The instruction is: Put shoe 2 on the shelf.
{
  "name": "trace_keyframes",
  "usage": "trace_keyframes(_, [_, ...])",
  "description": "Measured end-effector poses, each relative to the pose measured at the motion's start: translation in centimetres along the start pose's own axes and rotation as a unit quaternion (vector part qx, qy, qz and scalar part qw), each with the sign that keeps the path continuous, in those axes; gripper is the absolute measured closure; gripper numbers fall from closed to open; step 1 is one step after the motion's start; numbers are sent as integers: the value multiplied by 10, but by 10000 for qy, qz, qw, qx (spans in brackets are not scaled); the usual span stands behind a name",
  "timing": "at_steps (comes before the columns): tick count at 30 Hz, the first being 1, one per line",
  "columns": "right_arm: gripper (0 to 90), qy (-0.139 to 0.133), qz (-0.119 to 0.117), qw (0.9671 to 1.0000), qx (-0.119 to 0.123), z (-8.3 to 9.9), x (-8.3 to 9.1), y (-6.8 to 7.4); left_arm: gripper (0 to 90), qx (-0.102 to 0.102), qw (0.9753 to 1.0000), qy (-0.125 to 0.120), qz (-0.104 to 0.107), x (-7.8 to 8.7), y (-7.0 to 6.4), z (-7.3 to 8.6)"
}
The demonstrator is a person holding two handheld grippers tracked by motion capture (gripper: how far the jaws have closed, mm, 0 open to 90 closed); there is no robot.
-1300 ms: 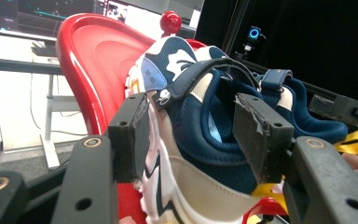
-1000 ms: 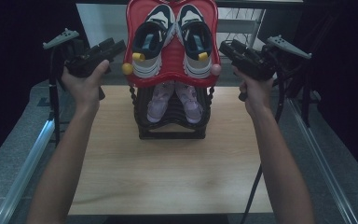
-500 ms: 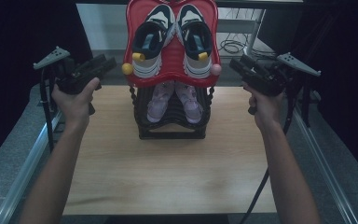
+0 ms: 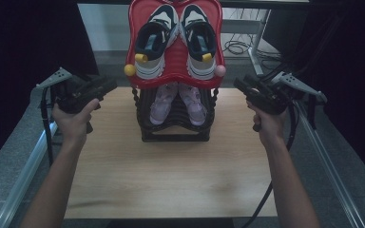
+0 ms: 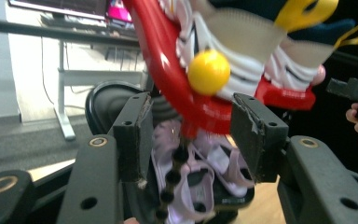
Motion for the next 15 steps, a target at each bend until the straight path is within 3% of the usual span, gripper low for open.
trace_keyframes(6, [459,171,31,9998,-82,27,7,-8,490,25,9999,145,-9,2,3,26])
trace_keyframes(15, [459,425,45,9990,-156,78,18,-20,490,137,9992,381,-3,9,7,83])
Point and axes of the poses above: each handheld gripper's, and its own axes: x roughly backward along the jaws, z roughly out of its underside, y roughly to its left, the point moved 9 cm from there along -x, roughly forward along the jaws, and after that the axes turned 6 degrees about z, right-handed, at the moved point
